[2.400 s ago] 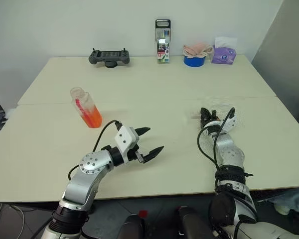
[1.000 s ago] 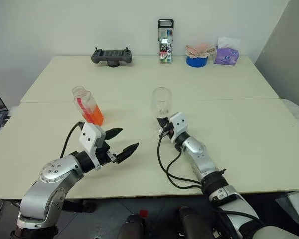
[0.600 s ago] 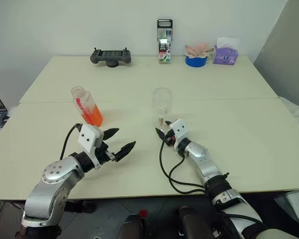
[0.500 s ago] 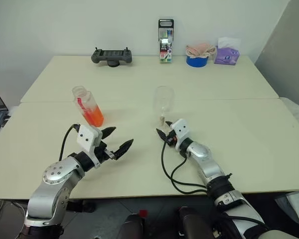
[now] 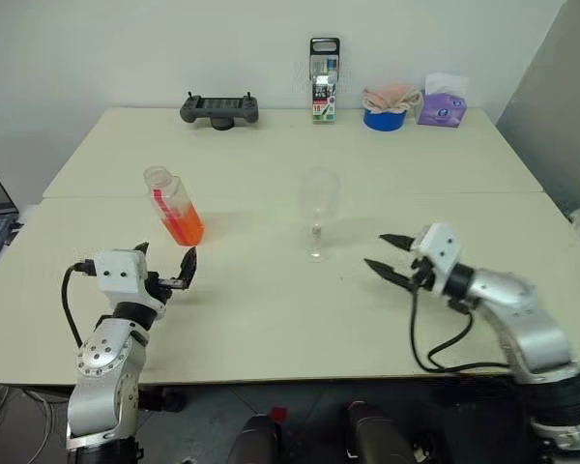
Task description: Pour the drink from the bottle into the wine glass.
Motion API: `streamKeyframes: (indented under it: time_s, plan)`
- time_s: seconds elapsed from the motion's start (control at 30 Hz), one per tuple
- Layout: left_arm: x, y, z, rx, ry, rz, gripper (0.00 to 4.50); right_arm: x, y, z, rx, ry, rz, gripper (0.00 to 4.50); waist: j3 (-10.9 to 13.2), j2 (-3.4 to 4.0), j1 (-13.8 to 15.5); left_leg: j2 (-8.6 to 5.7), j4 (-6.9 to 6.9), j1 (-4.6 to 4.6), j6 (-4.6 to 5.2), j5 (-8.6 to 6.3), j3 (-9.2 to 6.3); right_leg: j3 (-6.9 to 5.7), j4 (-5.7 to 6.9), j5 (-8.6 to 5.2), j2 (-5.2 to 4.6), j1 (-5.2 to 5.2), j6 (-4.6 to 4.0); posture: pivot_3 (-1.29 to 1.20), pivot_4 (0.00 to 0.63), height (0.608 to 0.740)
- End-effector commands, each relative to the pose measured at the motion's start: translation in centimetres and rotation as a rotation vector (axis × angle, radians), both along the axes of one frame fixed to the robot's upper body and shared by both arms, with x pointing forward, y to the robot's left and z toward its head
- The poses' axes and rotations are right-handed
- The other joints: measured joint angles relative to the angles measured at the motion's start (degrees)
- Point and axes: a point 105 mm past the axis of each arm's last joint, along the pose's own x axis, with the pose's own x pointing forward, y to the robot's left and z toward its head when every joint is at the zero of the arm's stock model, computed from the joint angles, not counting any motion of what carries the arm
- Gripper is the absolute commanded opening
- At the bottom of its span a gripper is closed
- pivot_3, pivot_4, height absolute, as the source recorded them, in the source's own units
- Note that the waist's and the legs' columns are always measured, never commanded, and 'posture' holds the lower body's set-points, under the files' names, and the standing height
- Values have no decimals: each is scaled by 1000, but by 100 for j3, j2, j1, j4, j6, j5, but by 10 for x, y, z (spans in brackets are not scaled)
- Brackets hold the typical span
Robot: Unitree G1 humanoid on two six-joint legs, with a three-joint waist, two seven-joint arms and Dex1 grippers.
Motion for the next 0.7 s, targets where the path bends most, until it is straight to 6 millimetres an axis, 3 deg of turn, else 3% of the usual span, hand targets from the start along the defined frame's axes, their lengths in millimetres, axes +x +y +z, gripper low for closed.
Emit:
streamKeyframes:
  time_s: [0.03, 0.07, 0.17, 0.27, 0.7]
  plan:
    - [7, 9, 24, 36, -93, 48, 4500, -12, 9, 70, 55, -77, 121, 2805, 0, -1, -7, 2, 2, -1, 0, 0, -5, -5, -1, 2, 3, 1, -2, 0, 150, 740]
    - [10, 10, 26, 49, -97, 43, 4500, -15, 12, 82, 45, -73, 163, 2805, 0, -1, -7, 3, 1, 1, 0, 0, -7, -8, -2, 1, 5, 3, -2, 0, 150, 740]
    - [17, 11, 29, 39, -105, 34, 4500, -17, 17, 108, 66, -64, 225, 3391, -6, -10, 9, 6, -11, -1, 1, -2, -16, -18, -10, -2, 7, 3, 0, 0, 150, 740]
    - [21, 6, 29, 38, -107, 8, 4500, -17, 20, 119, 83, -60, 260, 4399, -5, -10, 17, 0, -6, -15, 0, -2, -15, -16, -12, -2, -1, -2, 0, 0, 150, 740]
    - [46, 9, 42, 75, -122, -33, 4500, -18, 31, 121, -4, -109, 303, 4457, -5, -10, 20, -2, 16, -31, -3, -3, -16, -19, -11, 1, -4, -8, 4, 0, 150, 740]
